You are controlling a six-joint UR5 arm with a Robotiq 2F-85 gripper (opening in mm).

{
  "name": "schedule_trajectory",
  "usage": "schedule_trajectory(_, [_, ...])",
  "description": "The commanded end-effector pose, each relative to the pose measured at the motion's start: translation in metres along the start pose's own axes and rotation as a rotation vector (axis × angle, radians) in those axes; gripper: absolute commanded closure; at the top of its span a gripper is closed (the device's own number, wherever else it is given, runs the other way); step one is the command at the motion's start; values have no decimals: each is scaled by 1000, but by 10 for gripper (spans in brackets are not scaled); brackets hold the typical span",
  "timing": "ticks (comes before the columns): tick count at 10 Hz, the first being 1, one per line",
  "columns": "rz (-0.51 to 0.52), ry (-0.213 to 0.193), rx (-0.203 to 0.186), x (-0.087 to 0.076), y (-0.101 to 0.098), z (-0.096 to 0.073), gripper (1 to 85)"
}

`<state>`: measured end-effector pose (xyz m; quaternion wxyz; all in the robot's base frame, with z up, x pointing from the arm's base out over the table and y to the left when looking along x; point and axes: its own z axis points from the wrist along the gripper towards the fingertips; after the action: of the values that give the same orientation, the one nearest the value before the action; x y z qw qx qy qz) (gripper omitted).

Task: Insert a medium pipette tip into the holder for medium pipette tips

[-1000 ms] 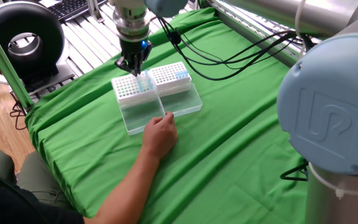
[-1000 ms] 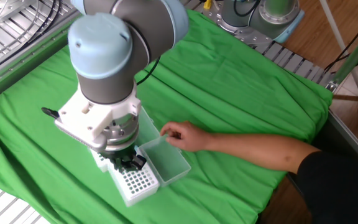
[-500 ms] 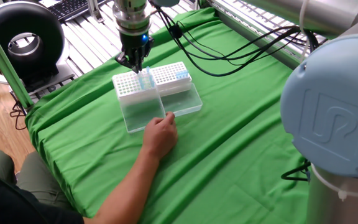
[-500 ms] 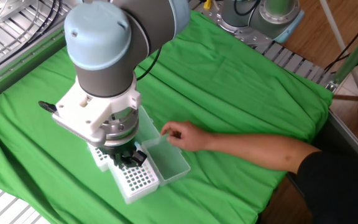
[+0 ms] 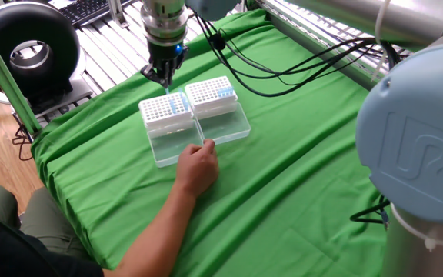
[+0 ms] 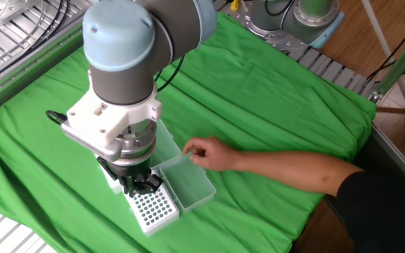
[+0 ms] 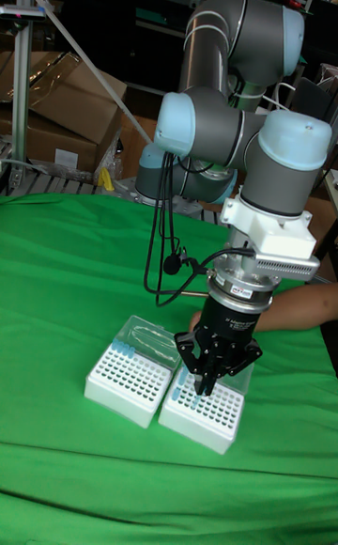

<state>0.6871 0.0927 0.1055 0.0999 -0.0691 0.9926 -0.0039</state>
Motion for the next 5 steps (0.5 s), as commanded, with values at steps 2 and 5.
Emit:
schedule_trajectory(2, [18,-18,-14,0,3,-19,847])
schedule_trajectory(5, [16,0,-30,6,3,-37,847])
